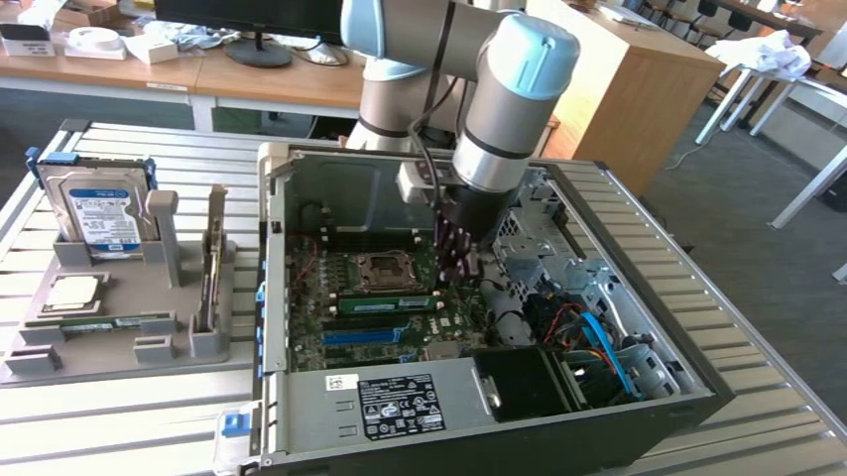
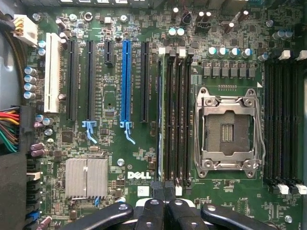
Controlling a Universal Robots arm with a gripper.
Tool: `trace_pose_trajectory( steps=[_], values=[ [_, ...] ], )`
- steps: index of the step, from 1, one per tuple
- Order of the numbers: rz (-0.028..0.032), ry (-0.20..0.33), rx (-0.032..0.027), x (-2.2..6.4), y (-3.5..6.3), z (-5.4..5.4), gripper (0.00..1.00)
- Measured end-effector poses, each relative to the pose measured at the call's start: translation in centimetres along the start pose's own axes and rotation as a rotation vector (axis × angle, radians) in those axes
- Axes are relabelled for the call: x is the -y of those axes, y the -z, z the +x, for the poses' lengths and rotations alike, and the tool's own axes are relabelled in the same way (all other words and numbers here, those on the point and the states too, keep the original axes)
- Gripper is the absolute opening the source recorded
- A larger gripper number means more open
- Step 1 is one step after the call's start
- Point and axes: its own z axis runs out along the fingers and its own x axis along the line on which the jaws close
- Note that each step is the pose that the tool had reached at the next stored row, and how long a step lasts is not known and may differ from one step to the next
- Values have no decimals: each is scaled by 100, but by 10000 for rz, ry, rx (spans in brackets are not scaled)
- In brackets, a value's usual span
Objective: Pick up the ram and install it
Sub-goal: 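Press down the ram until it locks into place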
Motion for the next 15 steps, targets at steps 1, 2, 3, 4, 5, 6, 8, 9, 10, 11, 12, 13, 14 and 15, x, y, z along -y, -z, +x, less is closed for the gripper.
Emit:
trace_pose_trajectory(
  steps=[1, 2, 3, 4, 5, 6, 8, 9, 10, 11, 12, 13, 14, 15],
  values=[
    [0, 0, 0, 0, -11, 0, 10],
    [0, 0, 0, 1, -21, 0, 10],
    [0, 0, 0, 1, -30, 0, 10],
    [0, 0, 0, 1, -38, 0, 10],
    [0, 0, -1, 1, -42, 1, 10],
    [-1, 0, -2, 1, -42, 1, 10],
    [-1, 0, -2, 1, -42, 1, 10],
    [-1, 0, -1, 1, -42, 1, 10],
    [0, -2, 0, 2, -42, 0, 10],
    [0, -2, 1, 4, -43, 1, 10],
    [0, -1, 2, 7, -44, 1, 10],
    [0, 0, 3, 12, -44, 1, 10],
    [0, -1, 3, 17, -45, 1, 10],
    [0, -1, 4, 23, -45, 0, 10]
  ],
)
